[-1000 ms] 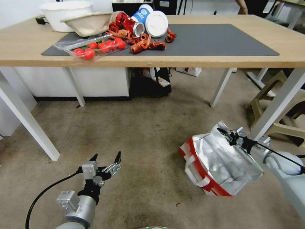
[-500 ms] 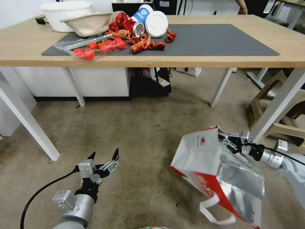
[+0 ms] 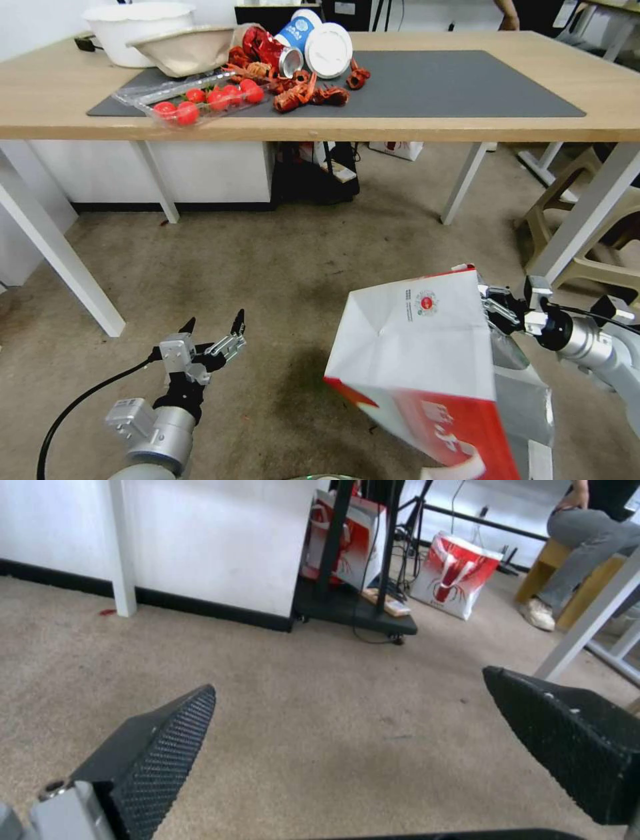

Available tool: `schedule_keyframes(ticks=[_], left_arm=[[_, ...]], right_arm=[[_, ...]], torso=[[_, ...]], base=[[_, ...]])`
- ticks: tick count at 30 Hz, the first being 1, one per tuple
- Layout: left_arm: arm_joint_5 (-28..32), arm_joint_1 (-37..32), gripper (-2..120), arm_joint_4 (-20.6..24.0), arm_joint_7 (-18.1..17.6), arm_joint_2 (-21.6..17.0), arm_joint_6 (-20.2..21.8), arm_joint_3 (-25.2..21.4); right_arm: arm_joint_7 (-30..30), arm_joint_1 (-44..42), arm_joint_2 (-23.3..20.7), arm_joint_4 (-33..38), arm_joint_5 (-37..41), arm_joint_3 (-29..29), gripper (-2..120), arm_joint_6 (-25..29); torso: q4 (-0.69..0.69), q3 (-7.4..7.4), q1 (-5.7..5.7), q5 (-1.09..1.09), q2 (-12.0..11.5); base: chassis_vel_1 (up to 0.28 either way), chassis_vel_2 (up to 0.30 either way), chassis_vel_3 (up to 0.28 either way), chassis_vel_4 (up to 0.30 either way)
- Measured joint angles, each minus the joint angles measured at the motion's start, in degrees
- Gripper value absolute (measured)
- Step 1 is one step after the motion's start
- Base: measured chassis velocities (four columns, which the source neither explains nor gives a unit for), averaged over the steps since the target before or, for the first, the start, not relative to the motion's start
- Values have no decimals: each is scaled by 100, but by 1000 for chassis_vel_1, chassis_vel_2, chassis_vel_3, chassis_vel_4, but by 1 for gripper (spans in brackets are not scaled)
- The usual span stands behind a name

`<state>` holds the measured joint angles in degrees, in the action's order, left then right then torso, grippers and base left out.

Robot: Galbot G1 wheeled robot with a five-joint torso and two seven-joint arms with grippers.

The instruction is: Pick up the food delivery bag from the floor and place it on the table.

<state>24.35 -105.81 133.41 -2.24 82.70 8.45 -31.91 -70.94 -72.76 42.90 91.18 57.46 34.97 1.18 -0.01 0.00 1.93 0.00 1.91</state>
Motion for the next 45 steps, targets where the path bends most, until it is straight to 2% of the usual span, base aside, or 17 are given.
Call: schedule_keyframes(ticks=[5,12,31,45], left_arm=[[6,-1,100,7,-22,16,-27,3],[32,-5,100,18,-67,36,-103,10],[-81,-4,100,81,-168,76,-98,47],[-90,0,100,56,-163,29,-53,64]], right_arm=[[-387,-115,32,175,505,95,0,-446],[-844,-242,85,231,769,223,0,-900],[-1047,-364,197,329,584,261,0,-964],[-1068,-535,282,581,644,345,0,-1001]], torso=[[1,0,0,0,0],[0,0,0,0,0],[1,2,0,1,2],[0,147,13,0,170]], base=[[0,0,0,0],[0,0,0,0],[0,0,0,0],[0,0,0,0]])
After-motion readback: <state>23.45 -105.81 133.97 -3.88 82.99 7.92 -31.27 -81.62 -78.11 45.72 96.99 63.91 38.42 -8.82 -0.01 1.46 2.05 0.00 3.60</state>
